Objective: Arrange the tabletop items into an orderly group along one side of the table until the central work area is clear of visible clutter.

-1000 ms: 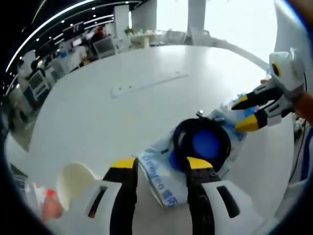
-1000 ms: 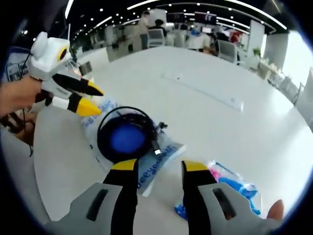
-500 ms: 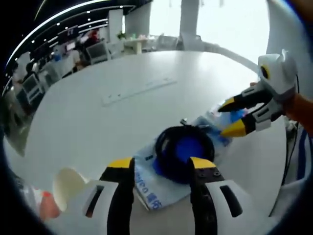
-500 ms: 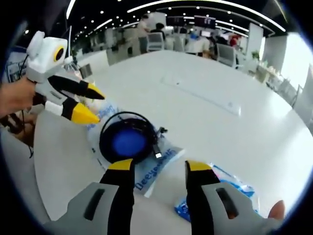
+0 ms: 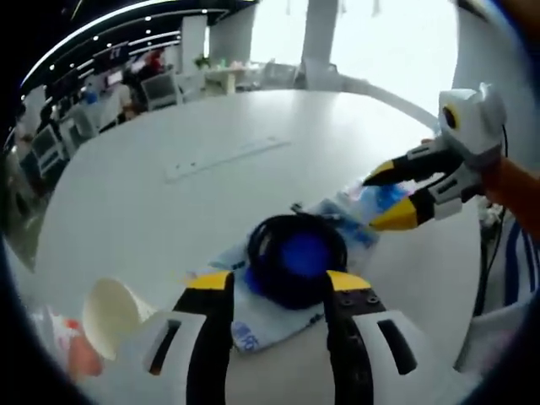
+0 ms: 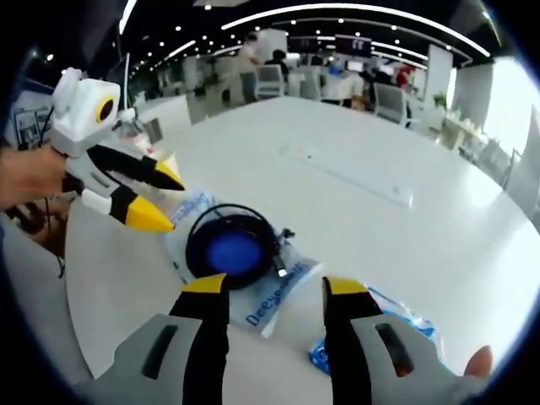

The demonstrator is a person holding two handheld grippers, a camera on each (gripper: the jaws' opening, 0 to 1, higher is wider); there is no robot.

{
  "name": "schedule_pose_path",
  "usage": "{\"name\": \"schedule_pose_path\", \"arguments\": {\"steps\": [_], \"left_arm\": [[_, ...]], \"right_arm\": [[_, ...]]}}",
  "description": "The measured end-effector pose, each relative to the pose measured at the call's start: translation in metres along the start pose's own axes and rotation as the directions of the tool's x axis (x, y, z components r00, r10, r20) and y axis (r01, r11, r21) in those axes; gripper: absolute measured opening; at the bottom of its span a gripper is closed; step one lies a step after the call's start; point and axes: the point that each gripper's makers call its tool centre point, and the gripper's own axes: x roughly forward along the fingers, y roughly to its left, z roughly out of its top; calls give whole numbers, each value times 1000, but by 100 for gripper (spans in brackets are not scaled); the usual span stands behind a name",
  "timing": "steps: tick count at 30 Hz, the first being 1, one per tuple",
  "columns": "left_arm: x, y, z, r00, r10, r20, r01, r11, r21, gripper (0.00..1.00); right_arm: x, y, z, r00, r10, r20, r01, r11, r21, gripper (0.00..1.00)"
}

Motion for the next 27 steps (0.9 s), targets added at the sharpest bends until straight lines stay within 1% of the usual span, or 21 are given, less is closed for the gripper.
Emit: {"name": "schedule_pose_path", "arguments": {"steps": [5,16,21,27], "left_arm": [[-2,-5,-3,1000,-13,0,13,1000,-1,40],[-6,-10,-11,1000,-19,-9,19,1000,-16,40],[-4,-9,-11,1000,-11,-15,11,1000,-25,38],[0,-8,-10,1000,-11,-21,10,999,-37,37]], "right_arm": [[-4,6,1,1000,3,5,-3,1000,-8,44],[-9,14,-2,1000,5,7,-5,1000,-8,44],[-7,15,0,1000,9,7,-9,1000,-3,44],[1,16,6,1000,16,15,-16,1000,1,43]]}}
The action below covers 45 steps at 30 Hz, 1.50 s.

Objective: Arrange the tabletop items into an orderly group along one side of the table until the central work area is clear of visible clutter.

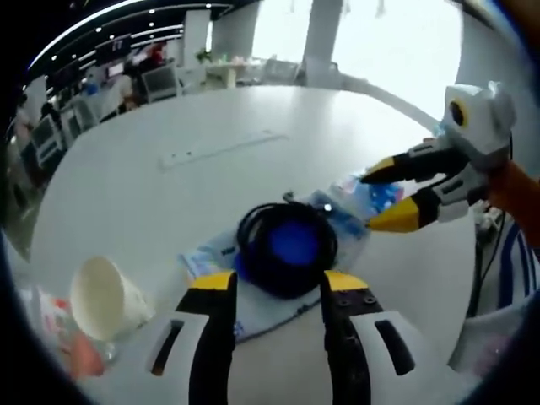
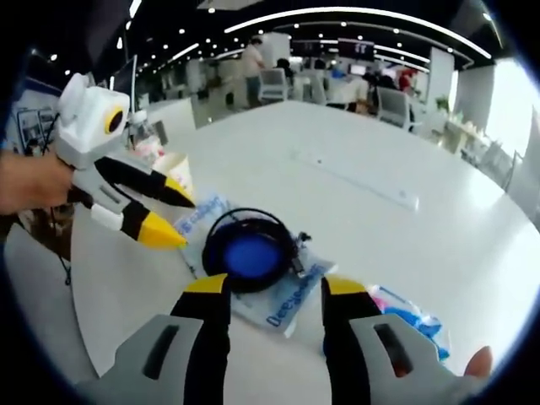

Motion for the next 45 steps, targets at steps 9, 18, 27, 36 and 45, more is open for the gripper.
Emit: {"name": "schedule_pose_path", "arguments": {"steps": [9,18,27,36,45], "left_arm": [[11,6,3,1000,2,-14,-2,1000,-9,35],[22,9,2,999,6,-34,-6,1000,-15,34],[35,13,3,999,11,-51,-12,1000,-28,33],[49,11,1,997,17,-77,-19,1000,-25,32],[60,12,-7,994,25,-110,-29,999,-34,31]], "right_arm": [[14,-4,4,1000,9,-7,-9,1000,2,42],[33,-7,5,999,22,-23,-22,1000,5,41],[48,-9,0,998,37,-49,-37,999,12,40],[62,-14,-6,997,44,-69,-42,999,30,39],[67,-15,-10,995,52,-83,-49,998,48,36]]}}
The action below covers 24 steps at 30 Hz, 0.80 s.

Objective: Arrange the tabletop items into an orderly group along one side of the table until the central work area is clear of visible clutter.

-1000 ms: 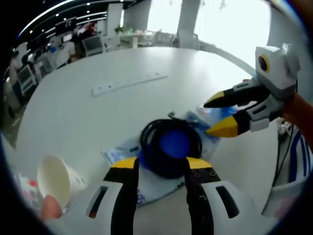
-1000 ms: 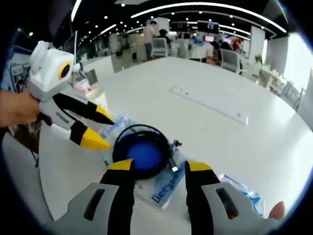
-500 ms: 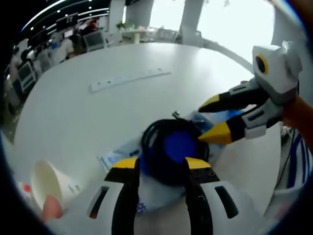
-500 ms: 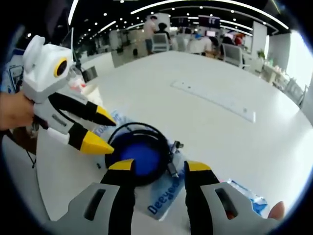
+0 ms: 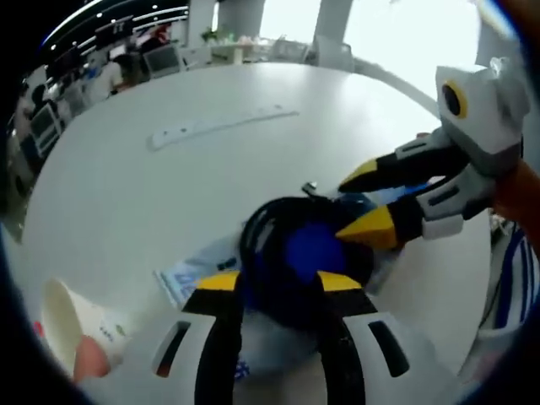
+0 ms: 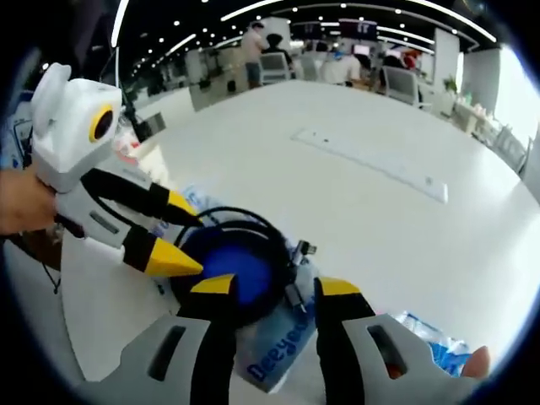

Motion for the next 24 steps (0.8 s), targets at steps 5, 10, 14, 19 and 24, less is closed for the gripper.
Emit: {"name": "schedule_pose_path", "arguments": {"steps": [5,10,14,19,24], "left_arm": [[1,0,1,1000,9,-2,-9,1000,8,30],[2,0,1,1000,14,-3,-14,1000,10,28],[3,1,1,1000,26,-3,-26,999,27,27],[4,3,2,999,39,-2,-39,999,19,25],[4,4,3,999,51,1,-51,999,13,23]], "right_arm": [[3,1,-1,1000,5,-7,-5,1000,7,35],[5,2,-2,1000,7,-12,-7,1000,11,34],[6,3,-3,1000,11,-18,-10,1000,15,32],[8,3,-4,1000,12,-24,-11,1000,18,31],[10,4,-5,1000,7,-29,-7,1000,17,31]]}}
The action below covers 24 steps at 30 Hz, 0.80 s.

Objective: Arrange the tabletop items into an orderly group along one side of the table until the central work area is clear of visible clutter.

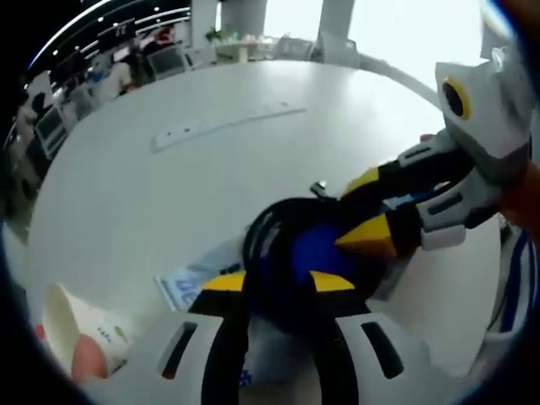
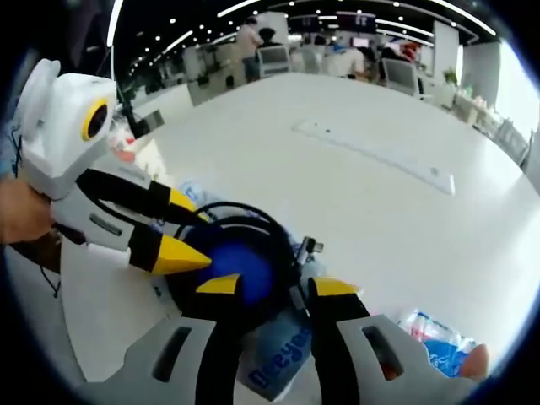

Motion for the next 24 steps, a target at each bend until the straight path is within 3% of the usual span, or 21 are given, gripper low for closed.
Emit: {"name": "schedule_pose_path", "arguments": {"steps": [24], "left_arm": [[1,3,1,999,41,17,-40,999,-20,14]], "right_arm": [[2,-4,-2,999,-28,-17,28,999,19,15]]}}
